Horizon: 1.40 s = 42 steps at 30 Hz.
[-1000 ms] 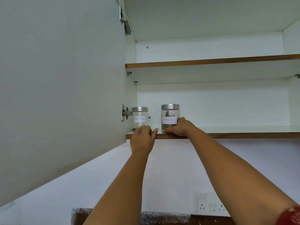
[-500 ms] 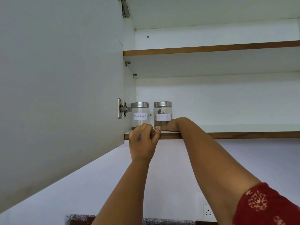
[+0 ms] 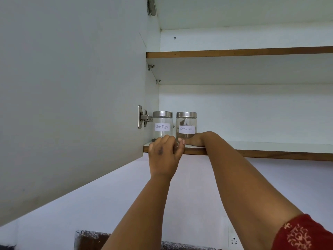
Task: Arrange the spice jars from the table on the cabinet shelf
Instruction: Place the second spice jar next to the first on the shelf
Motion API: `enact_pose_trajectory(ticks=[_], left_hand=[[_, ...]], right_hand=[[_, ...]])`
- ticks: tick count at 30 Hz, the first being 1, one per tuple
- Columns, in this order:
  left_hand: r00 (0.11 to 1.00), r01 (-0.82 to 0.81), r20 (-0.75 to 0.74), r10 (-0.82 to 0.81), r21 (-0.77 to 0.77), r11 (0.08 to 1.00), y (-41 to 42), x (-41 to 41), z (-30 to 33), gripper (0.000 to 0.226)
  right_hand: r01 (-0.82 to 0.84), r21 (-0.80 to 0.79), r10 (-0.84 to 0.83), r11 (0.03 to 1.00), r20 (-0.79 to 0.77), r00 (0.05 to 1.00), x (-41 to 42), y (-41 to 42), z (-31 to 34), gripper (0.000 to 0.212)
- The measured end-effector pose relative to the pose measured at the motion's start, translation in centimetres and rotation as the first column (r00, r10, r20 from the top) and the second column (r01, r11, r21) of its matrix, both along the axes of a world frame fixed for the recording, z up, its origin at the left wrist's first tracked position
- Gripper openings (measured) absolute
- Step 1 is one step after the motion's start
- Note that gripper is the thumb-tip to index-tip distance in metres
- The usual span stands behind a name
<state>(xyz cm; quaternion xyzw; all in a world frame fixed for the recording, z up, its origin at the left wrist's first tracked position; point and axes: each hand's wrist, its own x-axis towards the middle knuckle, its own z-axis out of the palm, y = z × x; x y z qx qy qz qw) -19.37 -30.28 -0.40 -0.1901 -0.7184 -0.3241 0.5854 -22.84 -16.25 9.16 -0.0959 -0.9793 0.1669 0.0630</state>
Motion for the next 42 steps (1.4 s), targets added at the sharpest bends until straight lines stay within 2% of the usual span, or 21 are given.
enact_pose_trajectory(ticks=[3, 6, 10, 14, 16, 19, 24, 26, 30, 33, 35, 37, 39, 42], left_hand=[[1.000, 0.005, -0.002, -0.005, -0.003, 1.000, 0.0, -0.1, 0.0, 0.035], [1.000, 0.008, -0.012, -0.008, -0.005, 1.000, 0.0, -0.1, -0.1, 0.035], [1.000, 0.006, -0.009, -0.006, -0.011, 1.000, -0.1, -0.2, 0.0, 0.035], [0.999, 0.036, 0.024, -0.036, -0.027, 0.999, -0.3, -0.4, 0.1, 0.036], [0.998, 0.056, 0.030, -0.056, -0.031, 0.998, -0.4, -0.2, 0.2, 0.036], [0.994, 0.074, 0.089, -0.070, -0.049, 0.996, -0.6, 0.0, 0.4, 0.039], [0.954, 0.191, 0.256, -0.156, -0.121, 0.974, -1.6, 0.4, 1.2, 0.040], [0.945, 0.219, 0.280, -0.170, -0.154, 0.963, -2.0, 0.4, 1.4, 0.037], [0.937, 0.233, 0.299, -0.182, -0.145, 0.962, -2.1, 0.7, 1.5, 0.036], [0.937, 0.235, 0.300, -0.179, -0.166, 0.958, -2.3, 1.0, 1.5, 0.033], [0.933, 0.244, 0.315, -0.173, -0.199, 0.949, -2.6, 1.1, 1.5, 0.032], [0.931, 0.239, 0.329, -0.157, -0.226, 0.944, -2.8, 1.5, 1.5, 0.031], [0.932, 0.214, 0.342, -0.119, -0.256, 0.943, -2.8, 2.3, 1.4, 0.030], [0.936, 0.070, 0.342, 0.086, -0.420, 0.905, -2.2, 3.8, 1.0, 0.045]], right_hand=[[0.007, -0.038, -0.007, 0.999, 0.003, 1.000, 0.8, -0.7, 0.0, 0.077], [0.013, -0.045, -0.013, 0.999, -0.002, 1.000, 0.2, -0.5, -0.1, 0.072], [0.061, -0.054, -0.064, 0.997, -0.062, 0.996, -0.5, -0.9, -0.6, 0.102], [0.045, 0.003, -0.045, 0.999, -0.051, 0.998, -0.2, -0.2, -0.4, 0.077], [0.080, 0.029, -0.078, 0.996, -0.062, 0.995, -0.1, 0.2, -0.4, 0.077], [0.081, 0.002, -0.081, 0.997, -0.072, 0.994, 0.3, 0.3, -0.5, 0.087], [0.128, -0.123, -0.140, 0.984, -0.093, 0.986, 3.0, 0.2, -0.9, 0.123], [0.189, -0.116, -0.203, 0.975, -0.124, 0.971, 4.1, 0.3, -1.2, 0.127], [0.209, -0.078, -0.219, 0.975, -0.168, 0.961, 6.6, 0.0, -1.6, 0.113], [0.170, 0.106, -0.137, 0.980, -0.265, 0.955, 8.5, -0.1, -2.1, 0.080], [0.183, 0.223, -0.095, 0.957, -0.357, 0.929, 9.6, -0.2, -3.1, 0.070], [0.234, 0.309, -0.059, 0.922, -0.485, 0.872, 10.3, -0.1, -4.5, 0.061], [0.251, 0.327, -0.002, 0.911, -0.605, 0.797, 11.2, 0.5, -6.0, 0.052], [0.175, 0.293, 0.088, 0.940, -0.705, 0.704, 12.5, 1.9, -8.4, 0.041]])
